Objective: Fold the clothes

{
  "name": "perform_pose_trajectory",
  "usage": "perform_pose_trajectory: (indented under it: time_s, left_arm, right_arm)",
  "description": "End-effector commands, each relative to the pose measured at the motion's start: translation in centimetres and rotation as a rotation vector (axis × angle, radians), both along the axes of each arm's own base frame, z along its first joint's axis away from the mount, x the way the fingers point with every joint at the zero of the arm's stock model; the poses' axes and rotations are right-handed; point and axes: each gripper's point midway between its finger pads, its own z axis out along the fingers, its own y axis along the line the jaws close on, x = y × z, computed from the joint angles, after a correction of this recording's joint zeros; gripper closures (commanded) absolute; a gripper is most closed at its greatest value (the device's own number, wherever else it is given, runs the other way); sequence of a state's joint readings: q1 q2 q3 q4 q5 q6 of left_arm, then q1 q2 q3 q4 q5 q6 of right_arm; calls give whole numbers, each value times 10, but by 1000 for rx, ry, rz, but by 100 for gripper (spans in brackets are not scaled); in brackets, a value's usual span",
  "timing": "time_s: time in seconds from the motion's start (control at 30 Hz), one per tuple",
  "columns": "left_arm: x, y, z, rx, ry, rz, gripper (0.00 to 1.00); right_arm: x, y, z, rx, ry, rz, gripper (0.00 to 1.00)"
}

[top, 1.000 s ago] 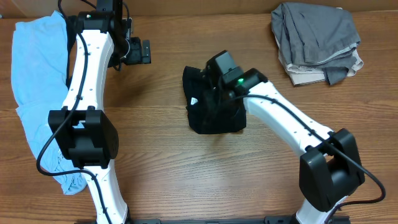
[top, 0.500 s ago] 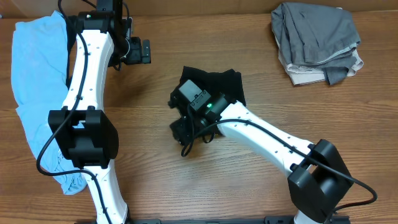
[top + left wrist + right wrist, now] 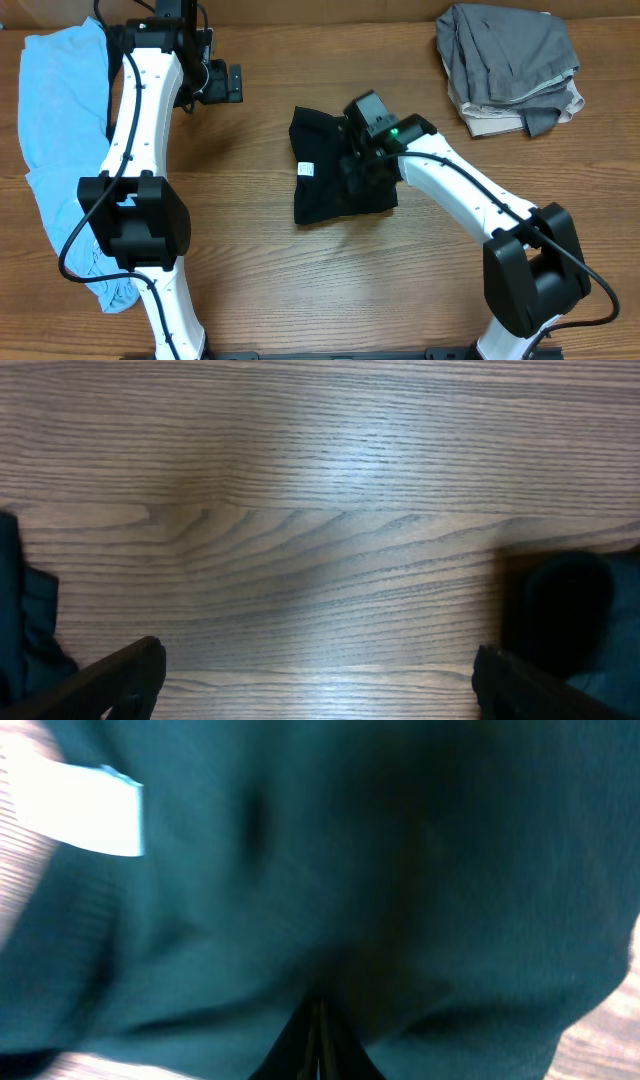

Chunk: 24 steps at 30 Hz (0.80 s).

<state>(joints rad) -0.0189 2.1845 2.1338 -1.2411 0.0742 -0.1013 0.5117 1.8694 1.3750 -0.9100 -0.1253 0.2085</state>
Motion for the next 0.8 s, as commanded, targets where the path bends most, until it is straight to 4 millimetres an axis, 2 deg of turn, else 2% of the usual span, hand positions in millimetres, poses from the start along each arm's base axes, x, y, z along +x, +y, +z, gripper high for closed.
perform_pose_trajectory:
  time_s: [0.0,0.13,0.3,0.43,0.5,0.6,0.67,0.77]
  left_arm:
    - [0,0,-3,7,3,-12,0]
    - [1,0,-3,6,-2,-11,0]
    - [1,0,-3,7,0,-12,0]
    - [1,0,-3,6,0,-11,0]
    - [1,0,-3,6,0,-11,0]
    - [1,0,-3,5,0,-11,0]
    - [1,0,-3,5,-1,-12,0]
    - [1,-1,-3,1,-1,-13,0]
  right_arm:
    - [-13,-15,-20,-4,44,-20,96]
    - [-14,-24,-40,-1,39,-44,95]
    - [-6,-44,-62,11,5,-125,90]
    - [-1,-67,-77,12,-4,-192,89]
    - [5,-86,-80,-12,-14,-238,89]
    - [22,-119,-80,-75,-69,-306,89]
    - [41,-138,-76,-95,-140,-315,89]
    - [74,-159,-64,-89,-272,-333,80]
